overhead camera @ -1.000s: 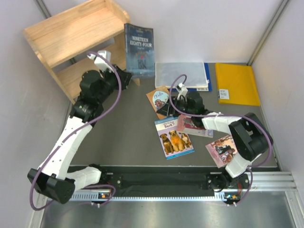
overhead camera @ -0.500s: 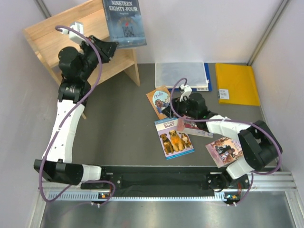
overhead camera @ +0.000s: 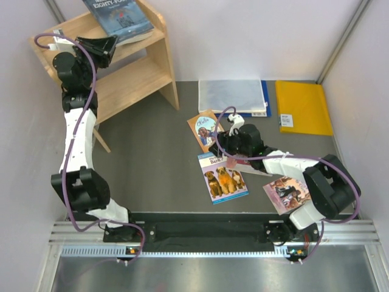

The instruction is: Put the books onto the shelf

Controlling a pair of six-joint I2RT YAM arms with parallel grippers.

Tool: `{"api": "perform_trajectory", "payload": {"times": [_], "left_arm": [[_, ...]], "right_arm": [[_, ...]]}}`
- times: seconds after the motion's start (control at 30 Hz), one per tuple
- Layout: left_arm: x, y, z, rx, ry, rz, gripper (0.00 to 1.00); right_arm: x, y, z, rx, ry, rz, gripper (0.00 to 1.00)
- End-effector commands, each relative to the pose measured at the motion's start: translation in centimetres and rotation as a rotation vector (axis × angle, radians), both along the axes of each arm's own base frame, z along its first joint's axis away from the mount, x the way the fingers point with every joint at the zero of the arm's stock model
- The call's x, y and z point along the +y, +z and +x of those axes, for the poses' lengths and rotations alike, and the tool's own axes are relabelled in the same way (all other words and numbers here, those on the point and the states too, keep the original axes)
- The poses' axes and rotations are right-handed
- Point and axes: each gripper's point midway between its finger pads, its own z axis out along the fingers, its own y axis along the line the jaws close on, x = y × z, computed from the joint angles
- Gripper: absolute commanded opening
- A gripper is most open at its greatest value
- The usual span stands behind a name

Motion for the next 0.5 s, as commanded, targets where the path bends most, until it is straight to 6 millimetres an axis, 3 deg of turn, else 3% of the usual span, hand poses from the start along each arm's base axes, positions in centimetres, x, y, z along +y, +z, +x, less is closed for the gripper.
{"api": "perform_trajectory", "payload": {"times": [0.0,0.33,0.47], "left_arm": [[-1.5,6.7,-3.0,-0.21,-0.14,-0.071,0.0],[-1.7,5.3,-4.9,-0.165,-0.085,-0.038,0.0],[-2.8,4.2,-5.1,-0.131,-0.119,-0.067,0.0]], "right_arm": [[0.3,0.4,0.1,-0.038,0.009,0.0,0.68],[0.7,0.0,0.3,-0.018,0.008,0.007,0.68],[0.9,-0.3,0.2,-0.011,0.011,0.003,0.68]]}}
